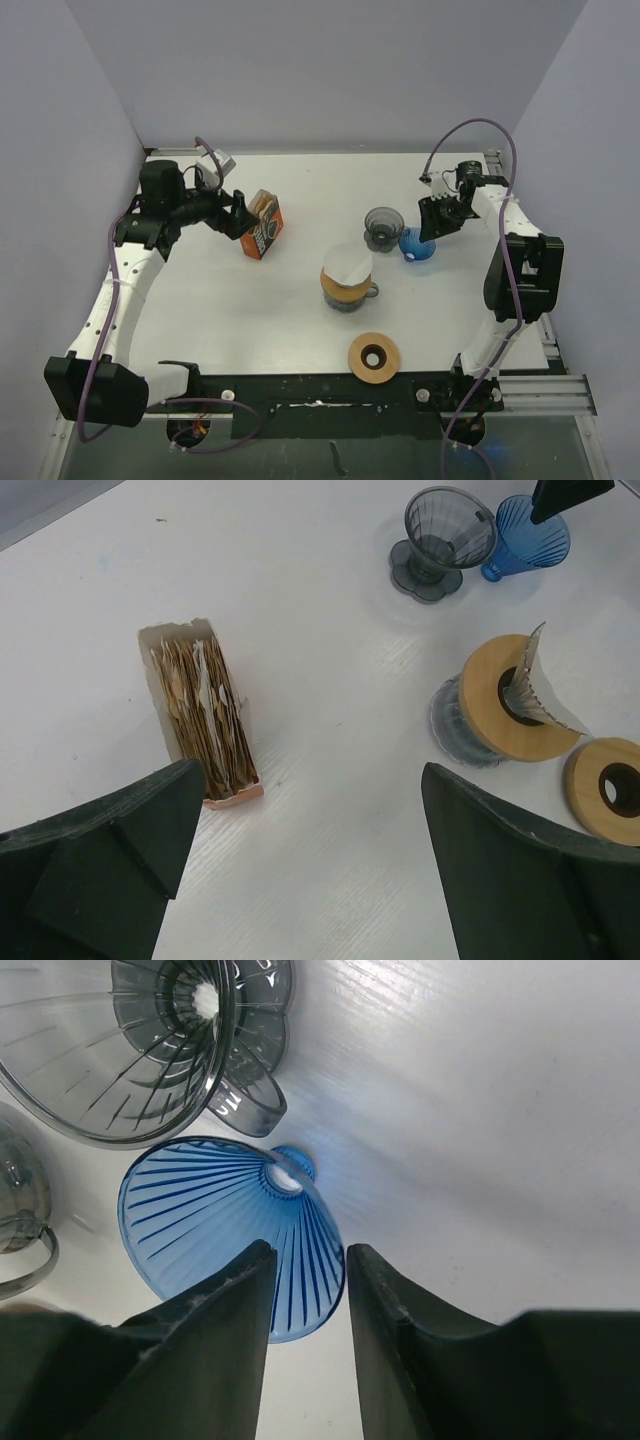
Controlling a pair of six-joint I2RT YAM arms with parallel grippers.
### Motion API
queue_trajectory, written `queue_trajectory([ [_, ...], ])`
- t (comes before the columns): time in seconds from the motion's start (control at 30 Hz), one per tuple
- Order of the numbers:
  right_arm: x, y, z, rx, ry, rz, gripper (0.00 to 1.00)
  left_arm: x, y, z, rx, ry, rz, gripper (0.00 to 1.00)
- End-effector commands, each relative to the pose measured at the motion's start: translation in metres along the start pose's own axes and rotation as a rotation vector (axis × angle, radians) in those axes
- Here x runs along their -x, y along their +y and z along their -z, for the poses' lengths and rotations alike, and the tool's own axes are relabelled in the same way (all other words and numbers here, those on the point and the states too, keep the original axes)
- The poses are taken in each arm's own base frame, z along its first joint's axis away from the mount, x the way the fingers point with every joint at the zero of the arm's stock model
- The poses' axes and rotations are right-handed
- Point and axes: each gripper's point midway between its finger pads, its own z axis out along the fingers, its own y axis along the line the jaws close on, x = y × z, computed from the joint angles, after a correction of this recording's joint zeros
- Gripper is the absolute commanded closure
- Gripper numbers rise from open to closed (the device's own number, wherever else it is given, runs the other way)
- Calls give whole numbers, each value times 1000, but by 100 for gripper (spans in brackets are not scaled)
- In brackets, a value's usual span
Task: Place the coffee filter in the dripper
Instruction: Move the coffee dripper at the center of the board.
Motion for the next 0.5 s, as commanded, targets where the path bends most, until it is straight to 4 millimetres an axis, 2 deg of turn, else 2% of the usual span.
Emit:
queue_trajectory([
  [0.0,10,1,-2,10,-44,13,69,21,-5,9,-9,-79,-43,11],
  [0.27,5,-5,7,-5,-44,2,88,21,-5,9,-12,-80,-44,11],
  [0.47,-6,-15,25,-18,-39,-9,99,21,-6,9,-16,-82,-43,11],
])
